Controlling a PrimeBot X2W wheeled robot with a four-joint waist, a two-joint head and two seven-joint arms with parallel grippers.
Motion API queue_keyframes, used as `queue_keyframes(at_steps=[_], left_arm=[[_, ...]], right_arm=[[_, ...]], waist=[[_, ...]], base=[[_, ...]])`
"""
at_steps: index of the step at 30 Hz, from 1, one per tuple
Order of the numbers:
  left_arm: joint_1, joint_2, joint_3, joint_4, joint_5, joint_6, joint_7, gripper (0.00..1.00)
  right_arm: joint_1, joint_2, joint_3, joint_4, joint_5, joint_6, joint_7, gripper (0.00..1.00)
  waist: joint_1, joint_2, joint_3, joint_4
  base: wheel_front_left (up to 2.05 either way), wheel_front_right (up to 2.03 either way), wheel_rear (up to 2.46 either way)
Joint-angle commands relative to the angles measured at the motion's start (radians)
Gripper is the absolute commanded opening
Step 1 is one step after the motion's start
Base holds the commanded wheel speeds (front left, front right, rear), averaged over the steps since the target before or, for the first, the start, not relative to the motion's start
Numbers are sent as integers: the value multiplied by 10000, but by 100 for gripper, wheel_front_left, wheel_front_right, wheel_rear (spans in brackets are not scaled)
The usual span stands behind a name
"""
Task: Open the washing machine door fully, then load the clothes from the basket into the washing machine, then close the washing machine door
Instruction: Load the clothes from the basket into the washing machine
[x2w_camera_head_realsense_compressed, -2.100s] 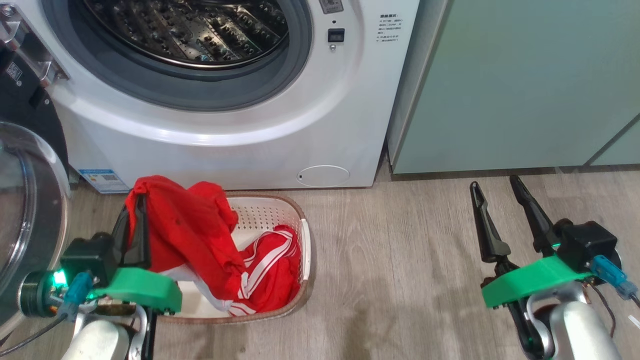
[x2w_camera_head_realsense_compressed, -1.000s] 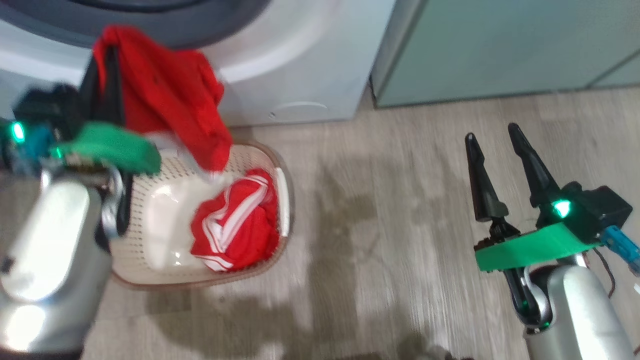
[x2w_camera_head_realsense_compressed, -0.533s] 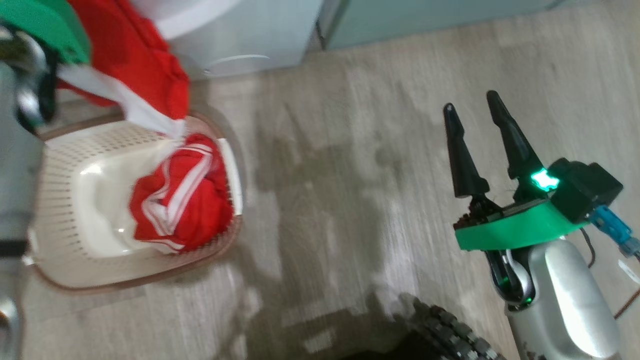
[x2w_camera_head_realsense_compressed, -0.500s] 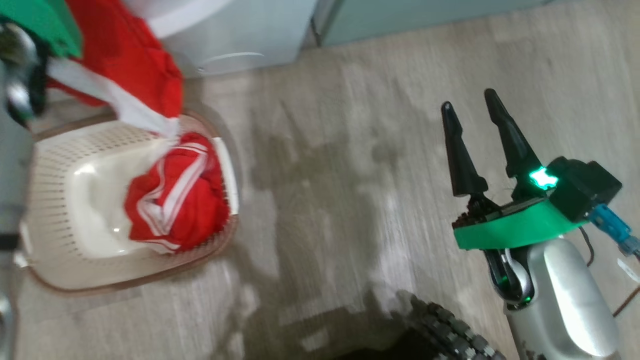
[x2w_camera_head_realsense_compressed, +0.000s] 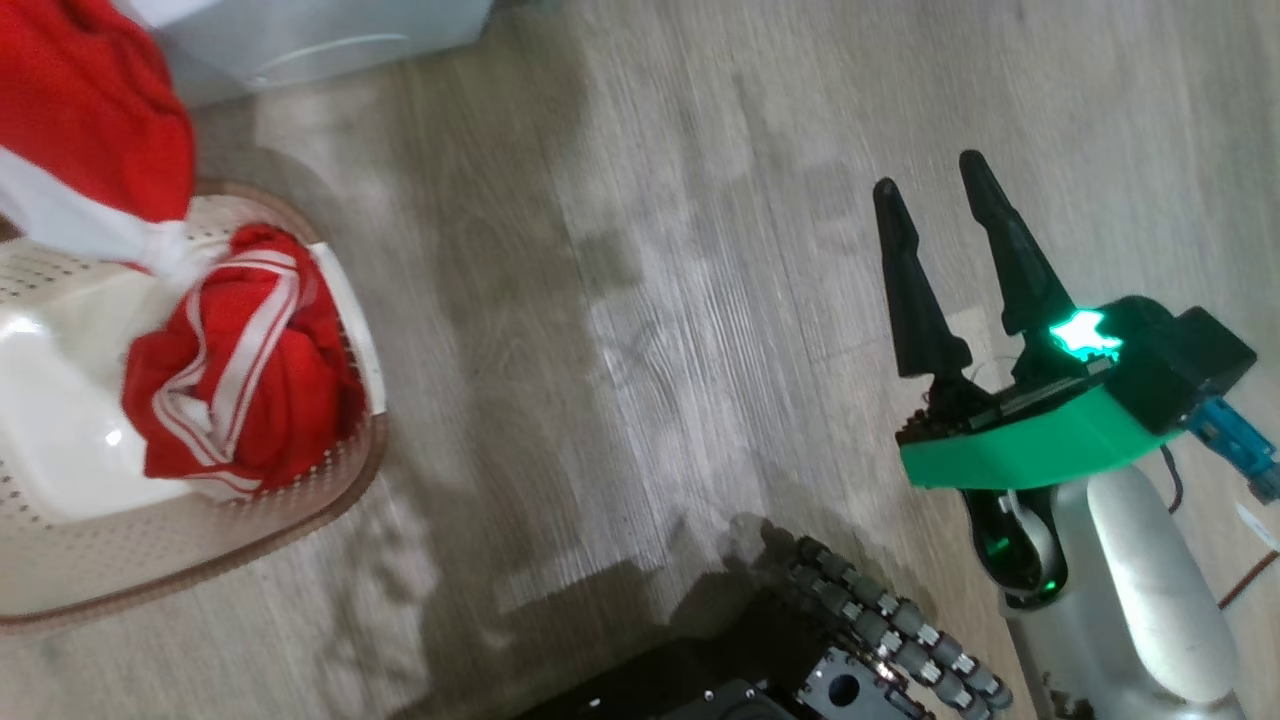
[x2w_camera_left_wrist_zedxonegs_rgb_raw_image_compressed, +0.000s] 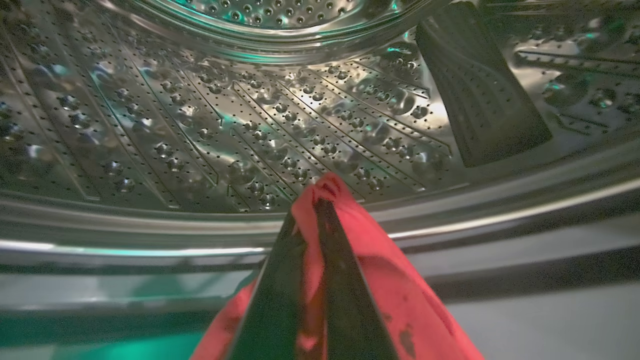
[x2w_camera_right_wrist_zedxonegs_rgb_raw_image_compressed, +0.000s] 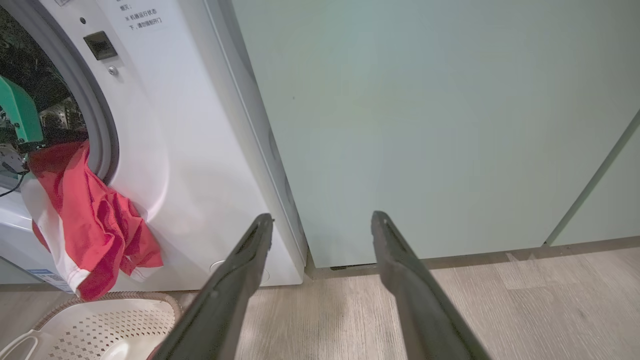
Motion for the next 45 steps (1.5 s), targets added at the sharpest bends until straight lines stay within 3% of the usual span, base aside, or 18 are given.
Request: queue_keyframes(at_steps=[1,9,22,29,35,37,38,39,40,45], left_arm=[[-516,663,310,-273,-41,-10,88,0],[-1632,1196,702,-452,-21,360,-364,0],[-2448,1452,1149,-32,122,693,-2752,0],[-1530,1212,1379,439,-199,304,-4273,0],[-1009,986,1401,803,-319,79,-4742,3],[-942,932,1358,890,-283,49,-4832,14],[-927,923,1290,941,-213,52,-4859,28],[-919,902,1234,1012,-151,97,-4876,68],[-903,889,1127,1097,-50,141,-4862,100],[-635,755,864,1201,202,259,-4962,100]], right_arm=[[13,17,230,-362,104,-2,-63,100],[-3,17,444,-560,313,-2,-63,100],[-55,17,586,-768,530,-2,-64,100],[-107,17,468,-782,527,-2,-64,100],[-165,17,368,-769,418,-2,-64,100],[-179,17,364,-766,391,-2,-64,100],[-182,17,364,-760,378,-2,-64,100],[-185,17,357,-748,362,-2,-64,100],[-186,17,348,-730,349,-2,-64,100],[-112,17,268,-624,325,-2,-64,100]], waist=[[-1,0,219,-182],[-1,0,650,-557],[-1,0,1007,-872],[-1,0,1022,-681],[-1,0,920,-504],[-1,0,871,-465],[-1,0,844,-447],[-1,0,812,-426],[-1,0,774,-404],[-1,0,418,-265]], base=[[0,0,0],[0,0,0],[0,0,0],[0,0,0],[0,0,0],[0,0,0],[0,0,0],[0,0,0],[0,0,0],[0,0,0]])
